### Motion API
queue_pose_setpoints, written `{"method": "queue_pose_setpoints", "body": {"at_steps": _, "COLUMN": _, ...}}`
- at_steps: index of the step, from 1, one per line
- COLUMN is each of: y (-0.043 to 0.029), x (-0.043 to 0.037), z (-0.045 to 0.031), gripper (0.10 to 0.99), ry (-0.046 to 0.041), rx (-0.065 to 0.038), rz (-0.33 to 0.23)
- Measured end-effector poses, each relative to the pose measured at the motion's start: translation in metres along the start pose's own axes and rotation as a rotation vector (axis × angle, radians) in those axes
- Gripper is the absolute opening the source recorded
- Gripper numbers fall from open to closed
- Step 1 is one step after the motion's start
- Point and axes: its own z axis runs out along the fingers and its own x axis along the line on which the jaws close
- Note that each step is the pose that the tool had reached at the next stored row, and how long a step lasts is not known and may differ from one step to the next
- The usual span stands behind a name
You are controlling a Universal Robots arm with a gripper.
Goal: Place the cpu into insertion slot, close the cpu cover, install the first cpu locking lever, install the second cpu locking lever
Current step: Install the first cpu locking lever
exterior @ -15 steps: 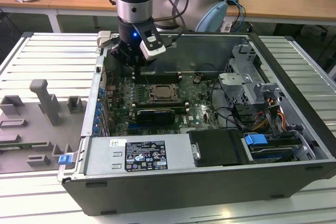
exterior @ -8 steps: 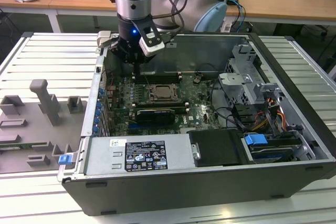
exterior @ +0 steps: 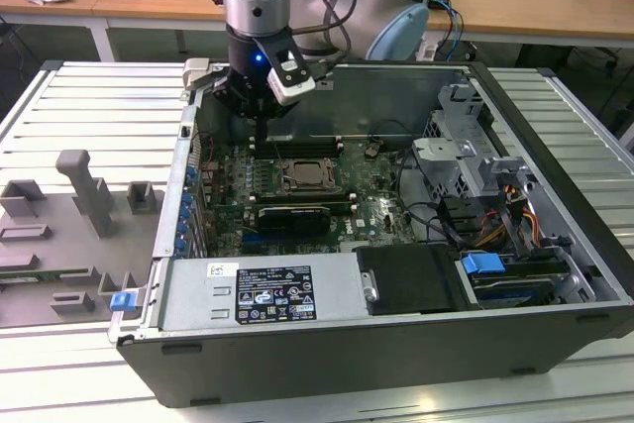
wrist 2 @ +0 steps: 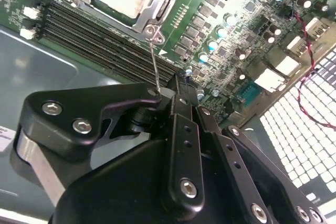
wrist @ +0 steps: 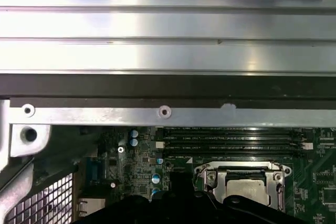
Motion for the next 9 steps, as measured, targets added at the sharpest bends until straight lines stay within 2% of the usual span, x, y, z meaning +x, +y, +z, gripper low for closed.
{"method": "queue_pose_setpoints", "body": {"at_steps": 2, "y": -0.0001, "x": -0.0184, "z": 0.0011, "gripper": 0.106, "ry": 0.0000, "rx": 0.000, "rz": 0.000}}
{"method": "queue_pose_setpoints", "body": {"at_steps": 4, "y": -0.0005, "x": -0.0427, "z": 0.0026, "gripper": 0.106, "ry": -0.0004, "rx": -0.003, "rz": -0.002}}
{"method": "queue_pose_setpoints", "body": {"at_steps": 5, "y": -0.0004, "x": -0.0428, "z": 0.0028, "gripper": 0.106, "ry": -0.0016, "rx": -0.014, "rz": -0.006}}
{"method": "queue_pose_setpoints", "body": {"at_steps": 8, "y": -0.0005, "x": -0.0428, "z": 0.0030, "gripper": 0.106, "ry": -0.0042, "rx": -0.029, "rz": -0.012}}
{"method": "queue_pose_setpoints", "body": {"at_steps": 9, "y": -0.0005, "x": -0.0429, "z": 0.0037, "gripper": 0.106, "ry": -0.0048, "rx": -0.030, "rz": -0.012}}
